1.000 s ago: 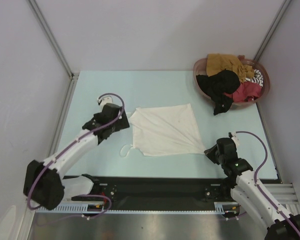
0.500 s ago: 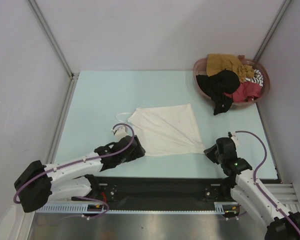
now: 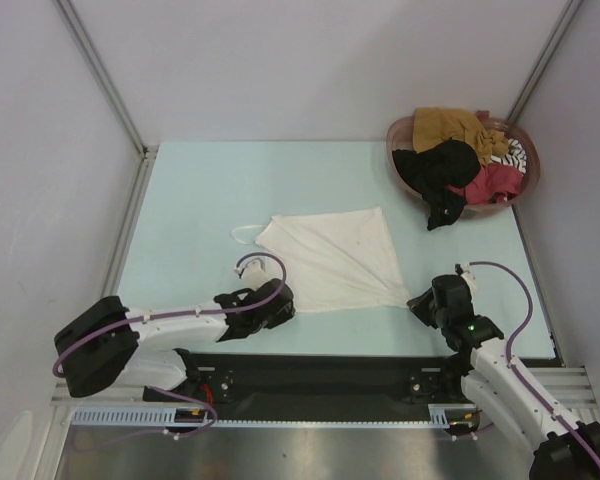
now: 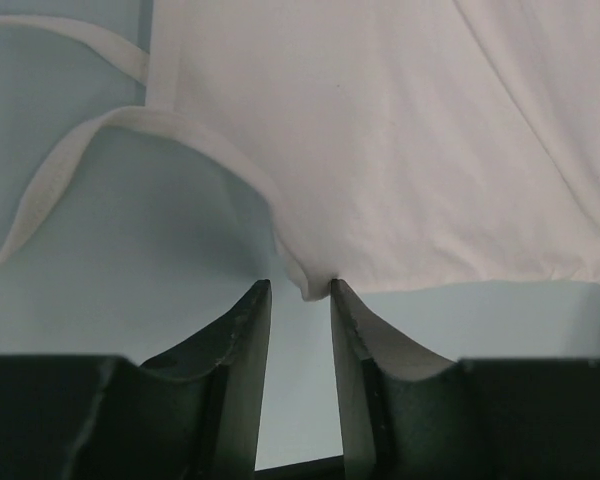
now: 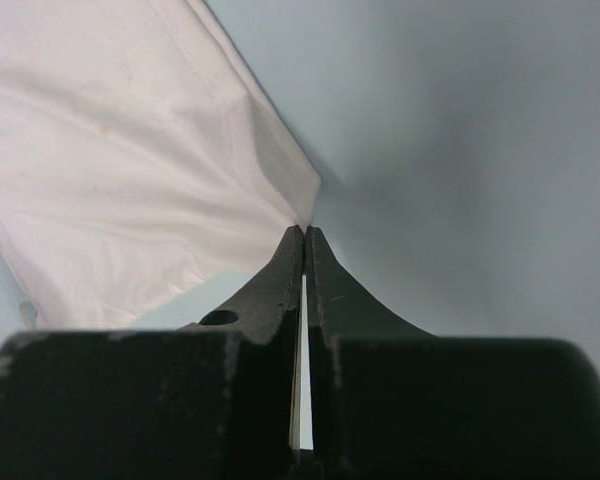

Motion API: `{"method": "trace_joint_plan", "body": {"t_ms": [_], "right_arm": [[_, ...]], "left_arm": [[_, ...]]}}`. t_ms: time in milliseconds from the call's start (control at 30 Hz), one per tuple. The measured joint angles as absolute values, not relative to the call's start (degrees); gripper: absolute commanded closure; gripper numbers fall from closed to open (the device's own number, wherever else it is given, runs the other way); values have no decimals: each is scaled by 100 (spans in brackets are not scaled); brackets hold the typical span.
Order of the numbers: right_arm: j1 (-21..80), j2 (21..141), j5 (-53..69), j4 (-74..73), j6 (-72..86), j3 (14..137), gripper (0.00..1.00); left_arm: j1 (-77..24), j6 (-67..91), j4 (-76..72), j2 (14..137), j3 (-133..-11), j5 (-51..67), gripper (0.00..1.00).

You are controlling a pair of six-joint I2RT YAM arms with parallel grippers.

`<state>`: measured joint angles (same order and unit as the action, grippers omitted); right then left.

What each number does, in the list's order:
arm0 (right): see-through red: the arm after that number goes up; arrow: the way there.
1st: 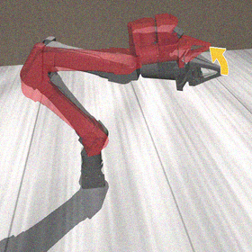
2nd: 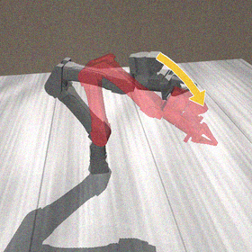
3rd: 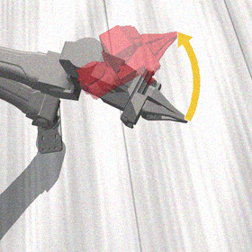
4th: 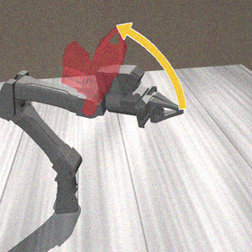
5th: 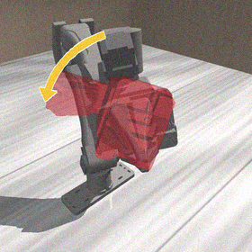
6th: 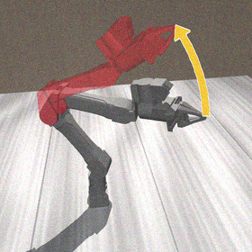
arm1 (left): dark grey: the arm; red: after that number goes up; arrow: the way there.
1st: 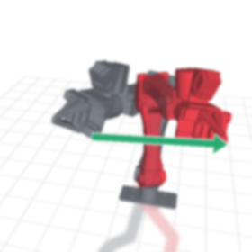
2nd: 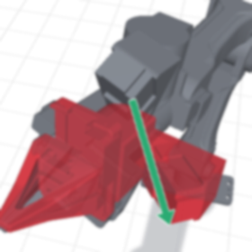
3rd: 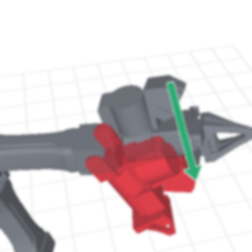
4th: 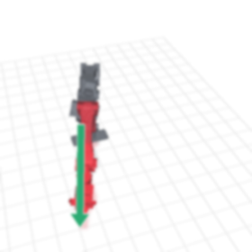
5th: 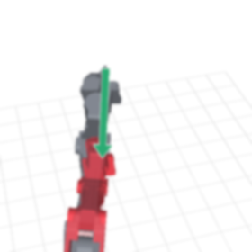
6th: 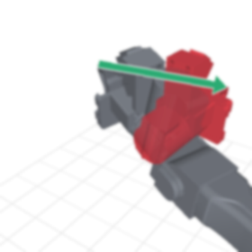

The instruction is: Fold and stack the tank tops

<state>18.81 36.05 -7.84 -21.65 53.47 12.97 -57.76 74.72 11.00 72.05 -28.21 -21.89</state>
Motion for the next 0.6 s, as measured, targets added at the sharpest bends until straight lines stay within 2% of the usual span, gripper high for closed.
{"method": "trace_joint_plan", "body": {"t_ms": [300,367,400,433,600], "right_arm": [[1881,3605,-725,-2108,5328,1297,100],[1881,3605,-707,-2108,5330,1295,100],[1881,3605,-705,-2106,5330,1295,100],[1881,3605,-705,-2099,5330,1291,100],[1881,3605,-696,-2071,5330,1251,100]], "left_arm": [[-5791,7614,1096,7620,-3041,-2311,63],[-5791,7655,1122,7620,-3065,-2397,71],[-5791,7658,1125,7620,-3065,-2434,80],[-5791,7655,1131,7620,-3065,-2486,100],[-5798,7714,1205,7616,-3065,-2558,100]]}}
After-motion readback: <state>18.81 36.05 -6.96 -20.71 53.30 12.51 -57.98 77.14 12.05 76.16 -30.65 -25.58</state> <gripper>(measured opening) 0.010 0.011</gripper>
